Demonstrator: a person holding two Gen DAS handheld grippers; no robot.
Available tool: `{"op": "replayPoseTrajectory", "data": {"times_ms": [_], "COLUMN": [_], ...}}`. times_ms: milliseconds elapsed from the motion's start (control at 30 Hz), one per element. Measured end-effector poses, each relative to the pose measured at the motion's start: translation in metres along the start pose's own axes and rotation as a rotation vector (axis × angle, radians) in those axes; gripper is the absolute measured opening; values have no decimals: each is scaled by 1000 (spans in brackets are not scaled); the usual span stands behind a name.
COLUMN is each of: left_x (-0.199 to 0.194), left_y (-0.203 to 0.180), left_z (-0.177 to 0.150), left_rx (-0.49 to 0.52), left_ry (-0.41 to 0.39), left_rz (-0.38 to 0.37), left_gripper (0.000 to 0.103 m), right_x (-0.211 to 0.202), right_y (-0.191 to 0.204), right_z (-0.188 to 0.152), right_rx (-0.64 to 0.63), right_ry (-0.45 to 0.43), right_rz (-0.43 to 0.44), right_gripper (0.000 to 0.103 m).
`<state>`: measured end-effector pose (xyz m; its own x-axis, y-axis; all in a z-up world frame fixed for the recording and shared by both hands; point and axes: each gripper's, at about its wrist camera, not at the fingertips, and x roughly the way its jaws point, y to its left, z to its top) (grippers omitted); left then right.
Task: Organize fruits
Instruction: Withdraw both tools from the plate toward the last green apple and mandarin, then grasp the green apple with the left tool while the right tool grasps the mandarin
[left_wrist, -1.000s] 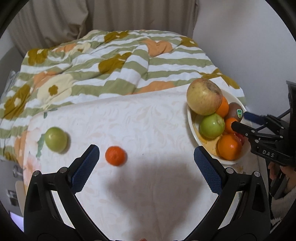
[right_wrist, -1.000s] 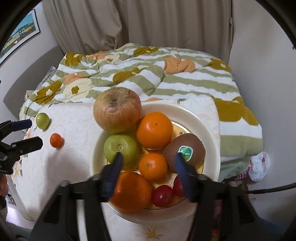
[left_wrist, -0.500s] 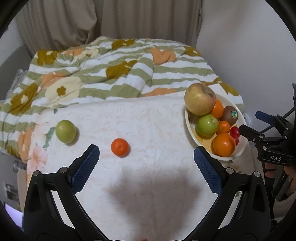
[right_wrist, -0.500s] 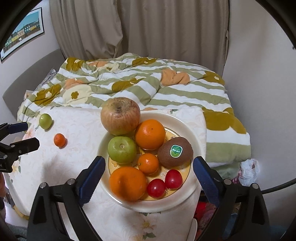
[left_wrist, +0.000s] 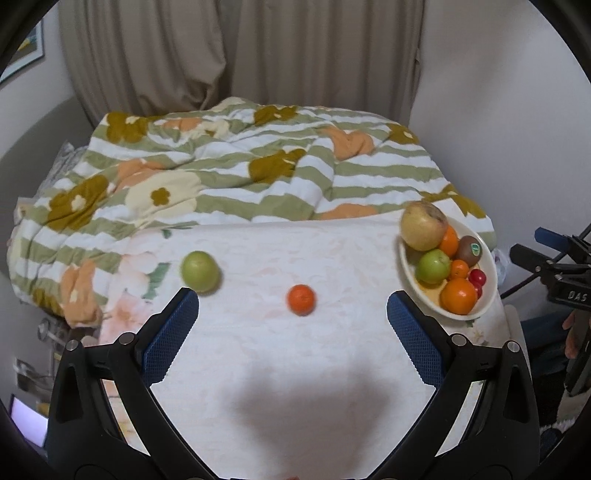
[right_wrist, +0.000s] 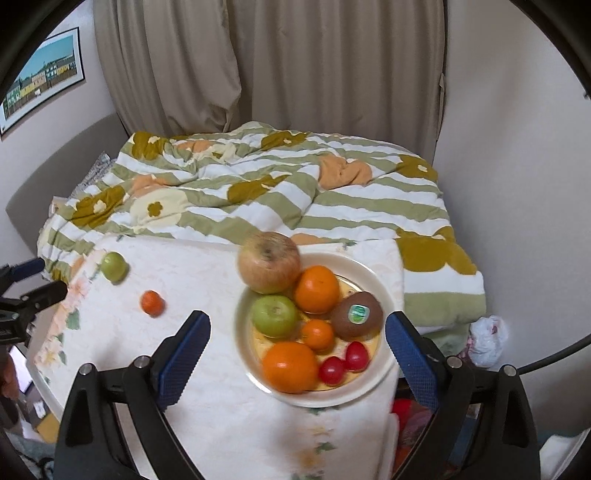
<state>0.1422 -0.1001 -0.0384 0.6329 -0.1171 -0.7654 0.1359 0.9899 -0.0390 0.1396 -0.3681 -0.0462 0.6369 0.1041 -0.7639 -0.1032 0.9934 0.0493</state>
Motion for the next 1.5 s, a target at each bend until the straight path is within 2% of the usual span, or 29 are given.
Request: {"op": "replayPoseTrajectory", "data": {"times_ms": [233,567,800,1067,1267,1333,1400,1500], "left_x": [-4,24,62,115,153,165,172,180], "left_y": [61,136,170,170,157,154,151,146], "left_z": [6,20,26,25,20,18,17,12], "left_rx": [45,135,214,279,310,313,321,343], "left_ry": [5,40,88,170,229,245,256,263], "left_rz": [5,-95,-183,-289,-329,-341,-354,-367], "left_gripper": [103,103,103,103,101,97,88,88], "right_x": [-5,23,58,98,124,130,135,143], "right_y": [46,120,155,181,193,195,197,200], "right_z": [9,12,6,-4,-16,-19,-22,-24], "right_rx": [54,144,254,297,282,281,278,257], "right_ry": [-25,20,55,92,124,131,139,164], "right_rz": [-68,-136,-128,-112,-119,-121,-128,-144], "right_gripper": [95,95,95,95,95,94,93,87]}}
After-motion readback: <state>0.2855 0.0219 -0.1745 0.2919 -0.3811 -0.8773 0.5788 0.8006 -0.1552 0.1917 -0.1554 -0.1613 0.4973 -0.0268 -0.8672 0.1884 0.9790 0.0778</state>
